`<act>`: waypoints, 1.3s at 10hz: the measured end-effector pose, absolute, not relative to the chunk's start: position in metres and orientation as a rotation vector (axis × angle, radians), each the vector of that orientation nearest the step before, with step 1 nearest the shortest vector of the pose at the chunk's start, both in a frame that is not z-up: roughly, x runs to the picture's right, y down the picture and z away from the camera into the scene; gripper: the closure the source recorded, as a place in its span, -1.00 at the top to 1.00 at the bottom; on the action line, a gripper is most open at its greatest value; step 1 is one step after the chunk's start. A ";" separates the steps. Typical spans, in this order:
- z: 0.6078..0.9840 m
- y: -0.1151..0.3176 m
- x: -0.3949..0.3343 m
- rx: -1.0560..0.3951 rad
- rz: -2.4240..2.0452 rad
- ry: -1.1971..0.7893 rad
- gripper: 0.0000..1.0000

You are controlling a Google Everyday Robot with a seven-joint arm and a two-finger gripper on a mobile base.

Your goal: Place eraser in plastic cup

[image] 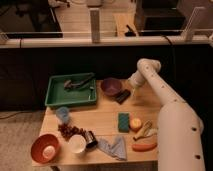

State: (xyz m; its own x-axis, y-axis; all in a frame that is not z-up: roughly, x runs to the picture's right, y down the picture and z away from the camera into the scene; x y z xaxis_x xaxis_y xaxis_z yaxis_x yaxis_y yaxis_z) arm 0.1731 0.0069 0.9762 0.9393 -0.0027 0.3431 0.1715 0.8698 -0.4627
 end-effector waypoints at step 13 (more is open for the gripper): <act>0.995 0.023 0.162 -0.603 -0.165 -0.348 0.05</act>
